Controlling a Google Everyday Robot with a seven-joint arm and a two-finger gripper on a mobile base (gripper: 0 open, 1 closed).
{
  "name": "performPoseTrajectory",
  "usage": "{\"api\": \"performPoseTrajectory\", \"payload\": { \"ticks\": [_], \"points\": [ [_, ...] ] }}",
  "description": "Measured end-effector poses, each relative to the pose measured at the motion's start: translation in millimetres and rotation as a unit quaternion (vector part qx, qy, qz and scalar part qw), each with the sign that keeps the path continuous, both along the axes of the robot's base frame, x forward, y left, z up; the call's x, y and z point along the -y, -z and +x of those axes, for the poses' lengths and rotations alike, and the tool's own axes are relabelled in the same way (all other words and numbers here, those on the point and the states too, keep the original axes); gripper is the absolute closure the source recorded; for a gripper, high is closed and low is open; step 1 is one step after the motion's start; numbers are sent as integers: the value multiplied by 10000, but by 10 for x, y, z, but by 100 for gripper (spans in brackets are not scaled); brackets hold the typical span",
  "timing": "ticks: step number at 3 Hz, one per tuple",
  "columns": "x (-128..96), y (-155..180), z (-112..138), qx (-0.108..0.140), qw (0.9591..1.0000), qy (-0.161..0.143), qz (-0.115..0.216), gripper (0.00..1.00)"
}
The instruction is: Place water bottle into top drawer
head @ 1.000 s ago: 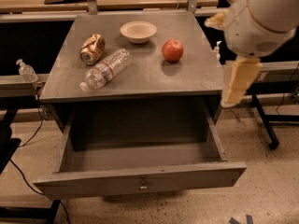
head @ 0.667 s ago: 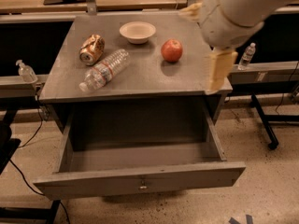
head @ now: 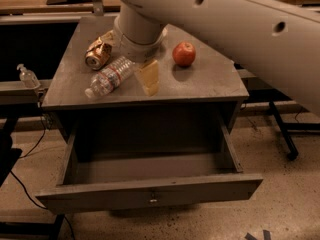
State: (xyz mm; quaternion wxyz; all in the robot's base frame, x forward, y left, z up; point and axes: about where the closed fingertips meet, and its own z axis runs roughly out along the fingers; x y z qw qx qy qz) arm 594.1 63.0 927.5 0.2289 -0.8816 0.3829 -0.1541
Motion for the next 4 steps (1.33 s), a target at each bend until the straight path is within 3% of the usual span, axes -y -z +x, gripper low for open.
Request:
{"api": "performPoseTrajectory", "payload": {
  "ticks": [1,2,3,4],
  "points": [
    [0,-3,0,0,10000,-31,-24,1],
    [-143,77,66,-83,9989,-384,-258,2],
    [-308,234,340,-117,9966,-690,-438,19],
    [-416,506,782,-204,9958,-785,-429,13]
  ]
}}
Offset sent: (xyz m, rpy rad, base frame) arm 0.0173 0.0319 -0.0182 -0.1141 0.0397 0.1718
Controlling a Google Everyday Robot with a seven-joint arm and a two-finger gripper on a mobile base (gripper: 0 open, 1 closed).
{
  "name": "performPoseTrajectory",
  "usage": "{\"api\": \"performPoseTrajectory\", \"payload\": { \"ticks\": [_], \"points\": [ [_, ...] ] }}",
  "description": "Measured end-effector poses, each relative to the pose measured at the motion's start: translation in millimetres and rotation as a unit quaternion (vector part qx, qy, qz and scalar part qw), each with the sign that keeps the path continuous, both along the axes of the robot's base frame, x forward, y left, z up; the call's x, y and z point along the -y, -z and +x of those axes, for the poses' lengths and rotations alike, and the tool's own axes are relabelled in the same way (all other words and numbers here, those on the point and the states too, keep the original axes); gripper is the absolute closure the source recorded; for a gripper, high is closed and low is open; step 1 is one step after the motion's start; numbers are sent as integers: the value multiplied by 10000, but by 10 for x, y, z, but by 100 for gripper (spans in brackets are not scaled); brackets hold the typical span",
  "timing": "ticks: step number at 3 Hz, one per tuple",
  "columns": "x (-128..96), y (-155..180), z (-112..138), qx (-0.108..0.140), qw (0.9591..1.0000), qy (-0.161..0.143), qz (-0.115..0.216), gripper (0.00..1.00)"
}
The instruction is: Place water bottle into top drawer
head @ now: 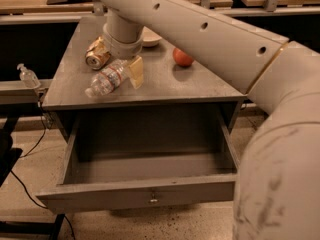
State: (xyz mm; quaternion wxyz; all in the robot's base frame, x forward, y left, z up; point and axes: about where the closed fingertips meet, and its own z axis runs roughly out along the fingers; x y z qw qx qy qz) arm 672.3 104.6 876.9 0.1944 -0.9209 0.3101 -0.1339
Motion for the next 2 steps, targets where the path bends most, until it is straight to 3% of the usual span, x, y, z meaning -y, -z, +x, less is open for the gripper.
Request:
{"api": "performPoseTrajectory", "payload": {
  "ticks": [1,2],
  "points": [
    [-50,162,221,-44,10000,-17,21,13],
    [-117,348,395,-96,9999,-14,48,32]
  ]
}}
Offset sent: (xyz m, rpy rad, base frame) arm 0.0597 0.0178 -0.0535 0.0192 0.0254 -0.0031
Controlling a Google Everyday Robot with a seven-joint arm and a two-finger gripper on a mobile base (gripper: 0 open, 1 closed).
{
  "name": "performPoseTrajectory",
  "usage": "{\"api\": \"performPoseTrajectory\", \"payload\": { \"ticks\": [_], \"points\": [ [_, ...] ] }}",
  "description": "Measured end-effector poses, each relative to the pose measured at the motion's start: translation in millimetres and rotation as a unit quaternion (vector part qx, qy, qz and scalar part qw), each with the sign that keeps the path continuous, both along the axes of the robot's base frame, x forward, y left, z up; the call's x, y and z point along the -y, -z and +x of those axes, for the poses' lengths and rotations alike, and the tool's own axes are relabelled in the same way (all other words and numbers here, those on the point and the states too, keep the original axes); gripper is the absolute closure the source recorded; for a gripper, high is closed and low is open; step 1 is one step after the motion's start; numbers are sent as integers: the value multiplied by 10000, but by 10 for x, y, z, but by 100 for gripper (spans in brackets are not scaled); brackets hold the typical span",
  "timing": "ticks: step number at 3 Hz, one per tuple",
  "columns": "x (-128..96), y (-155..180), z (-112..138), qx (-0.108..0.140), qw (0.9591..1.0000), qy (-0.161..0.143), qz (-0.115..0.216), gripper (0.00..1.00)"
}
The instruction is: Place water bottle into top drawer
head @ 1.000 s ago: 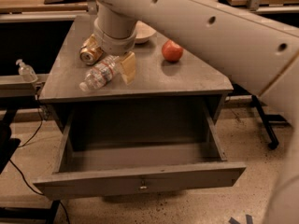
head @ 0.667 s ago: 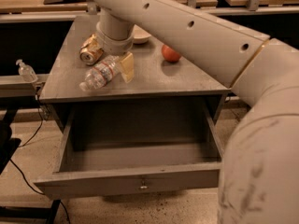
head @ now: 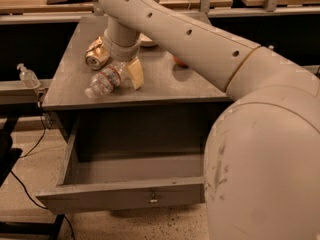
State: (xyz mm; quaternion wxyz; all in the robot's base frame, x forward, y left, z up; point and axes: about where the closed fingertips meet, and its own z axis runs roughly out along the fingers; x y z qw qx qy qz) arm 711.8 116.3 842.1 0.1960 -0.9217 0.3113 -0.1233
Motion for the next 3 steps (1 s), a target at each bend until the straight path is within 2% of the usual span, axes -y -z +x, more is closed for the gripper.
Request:
{"api": "performPoseTrajectory", "payload": {
  "ticks": [1,2,3],
  "points": [
    [0,-60,0,0,10000,0,0,54],
    [-11,-168,49,153,9997,-45,182,86],
    [361,-573,-42,282,9983,303,403,100]
  ]
}}
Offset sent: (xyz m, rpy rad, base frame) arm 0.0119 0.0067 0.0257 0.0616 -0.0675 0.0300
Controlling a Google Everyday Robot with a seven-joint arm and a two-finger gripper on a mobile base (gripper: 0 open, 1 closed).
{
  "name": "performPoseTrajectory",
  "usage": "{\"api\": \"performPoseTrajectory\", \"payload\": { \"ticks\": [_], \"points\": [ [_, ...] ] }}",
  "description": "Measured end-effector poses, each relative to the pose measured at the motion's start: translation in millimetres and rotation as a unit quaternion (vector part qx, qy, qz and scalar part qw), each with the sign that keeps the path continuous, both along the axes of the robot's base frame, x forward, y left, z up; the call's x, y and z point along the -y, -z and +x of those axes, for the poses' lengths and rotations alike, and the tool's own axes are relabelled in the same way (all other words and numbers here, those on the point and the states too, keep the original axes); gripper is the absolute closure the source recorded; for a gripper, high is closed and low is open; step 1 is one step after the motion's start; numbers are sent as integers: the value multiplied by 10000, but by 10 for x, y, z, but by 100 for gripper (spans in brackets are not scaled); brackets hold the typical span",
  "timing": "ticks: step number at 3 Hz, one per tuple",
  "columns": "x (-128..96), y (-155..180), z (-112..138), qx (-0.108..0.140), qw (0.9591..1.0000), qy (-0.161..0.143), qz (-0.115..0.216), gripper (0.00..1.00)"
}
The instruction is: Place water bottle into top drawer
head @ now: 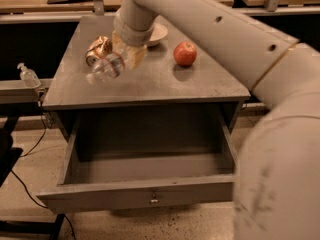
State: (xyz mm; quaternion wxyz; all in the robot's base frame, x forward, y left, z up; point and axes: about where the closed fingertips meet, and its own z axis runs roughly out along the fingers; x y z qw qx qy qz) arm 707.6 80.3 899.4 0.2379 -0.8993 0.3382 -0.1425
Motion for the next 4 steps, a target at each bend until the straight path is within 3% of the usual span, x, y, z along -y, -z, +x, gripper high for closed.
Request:
{"api": "performPoseTrajectory", "payload": {
  "ticks": [1,2,3,4],
  "points": [
    [528,-258,-392,-367,9967,711,-119,100],
    [1132,-227,-959,-1143,9818,1495,-248,100],
    [1191,-196,-1044,-1293,9785,1579,-304,100],
    [1182,-199,-1034,-1273,9789,1569,-295,100]
  ]
}}
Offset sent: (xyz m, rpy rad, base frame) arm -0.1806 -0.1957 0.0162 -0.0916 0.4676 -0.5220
